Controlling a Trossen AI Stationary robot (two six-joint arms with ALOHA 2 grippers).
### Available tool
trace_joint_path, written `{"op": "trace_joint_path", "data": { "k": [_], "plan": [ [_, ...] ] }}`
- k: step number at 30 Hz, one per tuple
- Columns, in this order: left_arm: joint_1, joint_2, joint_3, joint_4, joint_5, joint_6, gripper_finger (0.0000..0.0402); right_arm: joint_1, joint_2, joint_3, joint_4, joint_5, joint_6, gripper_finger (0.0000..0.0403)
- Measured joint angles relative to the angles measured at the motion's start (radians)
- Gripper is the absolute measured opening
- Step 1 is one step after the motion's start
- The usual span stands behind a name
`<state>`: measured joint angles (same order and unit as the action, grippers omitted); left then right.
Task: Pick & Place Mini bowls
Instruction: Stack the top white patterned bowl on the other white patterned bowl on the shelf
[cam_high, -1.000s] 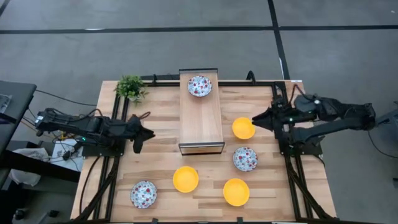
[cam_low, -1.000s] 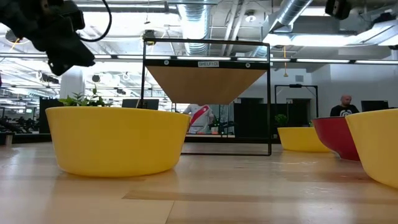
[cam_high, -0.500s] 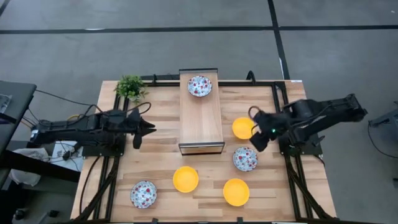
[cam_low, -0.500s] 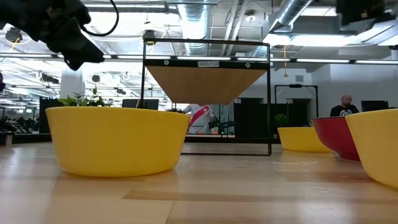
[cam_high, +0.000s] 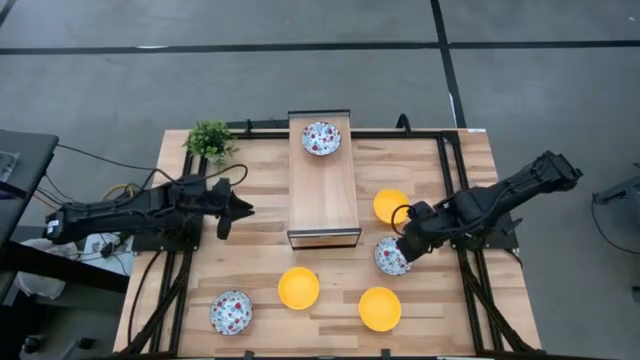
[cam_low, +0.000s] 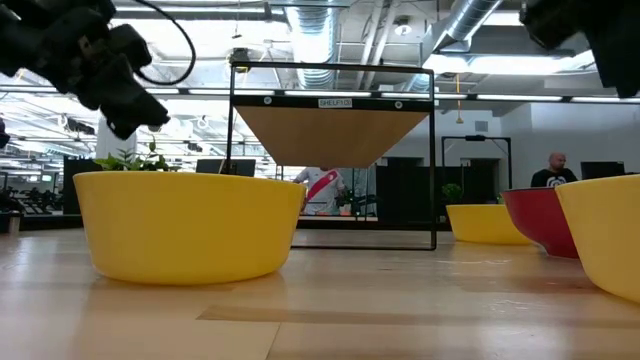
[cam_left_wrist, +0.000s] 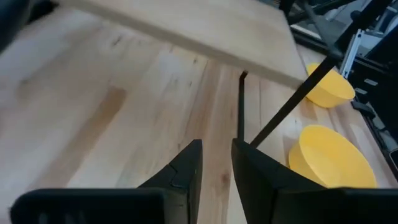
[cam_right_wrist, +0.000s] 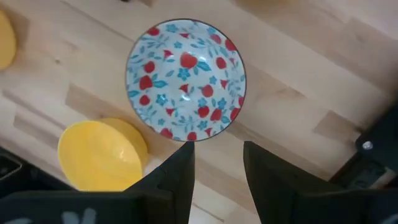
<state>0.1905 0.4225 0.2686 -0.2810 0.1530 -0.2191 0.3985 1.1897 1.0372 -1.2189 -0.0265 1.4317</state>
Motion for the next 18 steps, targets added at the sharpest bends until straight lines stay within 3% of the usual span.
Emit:
{"op": "trace_joint_path", "data": {
  "k": [12, 18],
  "plan": [
    [-0.001, 0.000, -0.025, 0.021, 0.039, -0.055, 0.0085, -0.016, 0.001, -0.203, 0.149, -0.002, 0.046, 0.0193],
    [-0.001, 0.000, -0.025, 0.022, 0.040, -0.077, 0.0085, -0.013, -0.006, -0.276, 0.212, -0.003, 0.063, 0.0200]
  ]
}}
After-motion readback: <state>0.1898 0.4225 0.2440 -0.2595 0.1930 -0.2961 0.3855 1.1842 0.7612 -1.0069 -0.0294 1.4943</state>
